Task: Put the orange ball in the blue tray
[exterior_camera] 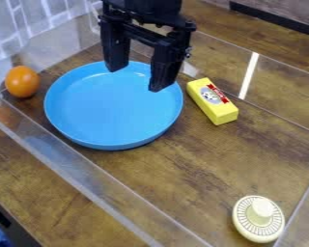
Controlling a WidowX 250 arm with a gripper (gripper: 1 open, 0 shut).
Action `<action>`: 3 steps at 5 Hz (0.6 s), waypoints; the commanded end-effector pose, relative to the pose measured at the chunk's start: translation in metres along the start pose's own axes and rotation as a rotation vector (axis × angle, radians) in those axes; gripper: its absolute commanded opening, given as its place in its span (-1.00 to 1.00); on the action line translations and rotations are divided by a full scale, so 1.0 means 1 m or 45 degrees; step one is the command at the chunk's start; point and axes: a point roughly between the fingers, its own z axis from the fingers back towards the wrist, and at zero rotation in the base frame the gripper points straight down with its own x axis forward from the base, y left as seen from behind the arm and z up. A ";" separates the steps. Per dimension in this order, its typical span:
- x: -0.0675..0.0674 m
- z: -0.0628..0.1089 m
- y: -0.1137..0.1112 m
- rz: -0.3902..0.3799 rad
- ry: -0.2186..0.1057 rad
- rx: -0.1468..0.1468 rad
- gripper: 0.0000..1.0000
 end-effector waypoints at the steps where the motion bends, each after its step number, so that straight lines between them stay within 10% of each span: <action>1: -0.001 -0.005 0.003 -0.023 0.018 -0.002 1.00; 3: -0.019 0.001 0.067 -0.184 0.038 0.008 1.00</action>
